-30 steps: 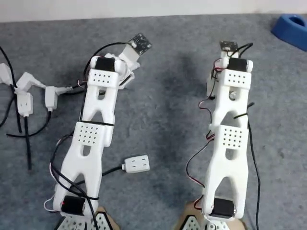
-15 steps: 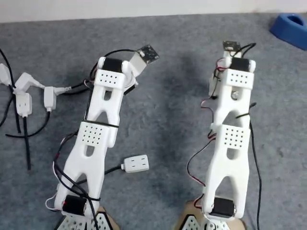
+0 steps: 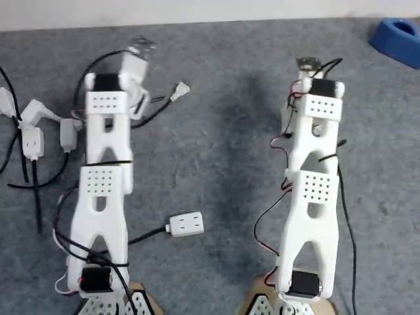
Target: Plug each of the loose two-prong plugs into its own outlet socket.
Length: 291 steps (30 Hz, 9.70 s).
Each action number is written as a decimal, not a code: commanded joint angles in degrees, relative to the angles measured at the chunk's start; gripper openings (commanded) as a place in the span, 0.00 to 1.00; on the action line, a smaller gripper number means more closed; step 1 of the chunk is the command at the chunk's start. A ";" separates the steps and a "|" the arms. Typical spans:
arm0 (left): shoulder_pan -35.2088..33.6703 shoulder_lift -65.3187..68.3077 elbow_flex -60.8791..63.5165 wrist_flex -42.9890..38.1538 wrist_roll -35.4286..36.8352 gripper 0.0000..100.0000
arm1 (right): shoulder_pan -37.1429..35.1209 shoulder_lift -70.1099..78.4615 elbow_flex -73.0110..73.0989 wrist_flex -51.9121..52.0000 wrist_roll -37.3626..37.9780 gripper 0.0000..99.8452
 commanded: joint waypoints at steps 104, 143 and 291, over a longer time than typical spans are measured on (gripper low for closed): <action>25.01 -17.54 22.73 8.62 -8.26 0.01 | 18.77 -57.80 93.41 -29.32 5.19 0.29; 19.03 -50.77 59.74 8.53 -4.13 0.18 | 14.55 -70.02 86.29 -15.78 27.08 0.29; -6.46 -50.86 74.51 -1.93 -20.22 0.18 | -7.60 -77.58 67.56 -29.93 -16.44 0.01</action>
